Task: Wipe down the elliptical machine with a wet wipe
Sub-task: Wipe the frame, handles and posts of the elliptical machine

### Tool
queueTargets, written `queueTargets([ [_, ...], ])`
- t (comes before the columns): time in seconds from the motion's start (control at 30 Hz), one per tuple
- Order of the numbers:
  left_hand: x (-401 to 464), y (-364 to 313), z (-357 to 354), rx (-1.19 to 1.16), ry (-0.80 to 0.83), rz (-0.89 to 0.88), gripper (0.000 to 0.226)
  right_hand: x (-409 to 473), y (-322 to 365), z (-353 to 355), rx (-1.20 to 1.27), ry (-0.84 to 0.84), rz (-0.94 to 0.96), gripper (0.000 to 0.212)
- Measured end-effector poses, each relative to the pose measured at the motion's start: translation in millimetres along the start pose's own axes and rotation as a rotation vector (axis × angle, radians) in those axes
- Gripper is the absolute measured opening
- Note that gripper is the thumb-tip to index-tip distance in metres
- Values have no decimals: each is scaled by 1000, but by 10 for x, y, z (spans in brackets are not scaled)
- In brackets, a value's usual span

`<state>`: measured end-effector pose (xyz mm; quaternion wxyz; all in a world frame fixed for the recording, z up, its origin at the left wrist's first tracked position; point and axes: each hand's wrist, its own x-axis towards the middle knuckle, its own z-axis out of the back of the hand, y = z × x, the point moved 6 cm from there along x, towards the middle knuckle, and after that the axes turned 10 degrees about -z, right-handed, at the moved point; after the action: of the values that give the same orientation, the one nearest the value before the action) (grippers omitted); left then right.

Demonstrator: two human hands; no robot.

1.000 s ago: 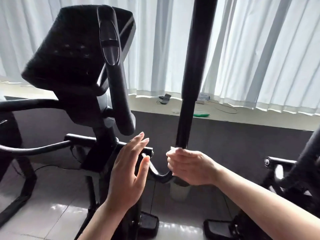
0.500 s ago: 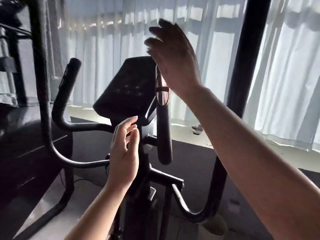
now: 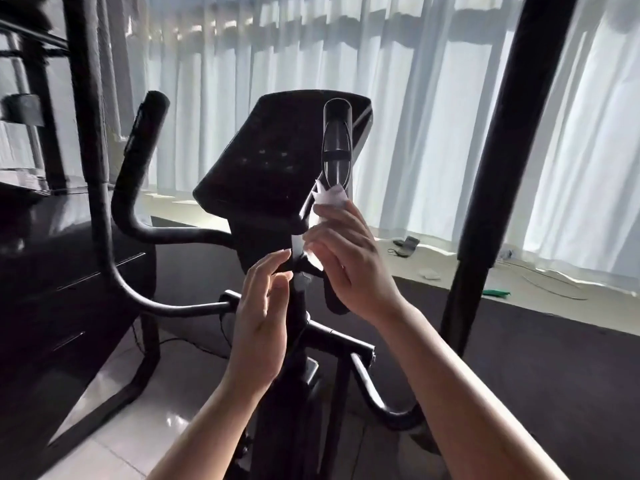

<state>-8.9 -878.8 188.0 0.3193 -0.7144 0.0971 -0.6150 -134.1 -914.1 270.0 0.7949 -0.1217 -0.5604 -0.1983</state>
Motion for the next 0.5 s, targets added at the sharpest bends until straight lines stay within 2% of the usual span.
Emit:
queueTargets([
  [0.17, -76, 9, 25, -47, 18, 55, 59, -312, 47, -14, 81, -63, -91, 39],
  [0.33, -82, -31, 59, -56, 57, 82, 39, -774, 60, -65, 110, -82, -138, 38],
  [0.5, -151, -30, -11, -41, 123, 128, 47, -1227, 18, -109, 170, -52, -235, 36],
])
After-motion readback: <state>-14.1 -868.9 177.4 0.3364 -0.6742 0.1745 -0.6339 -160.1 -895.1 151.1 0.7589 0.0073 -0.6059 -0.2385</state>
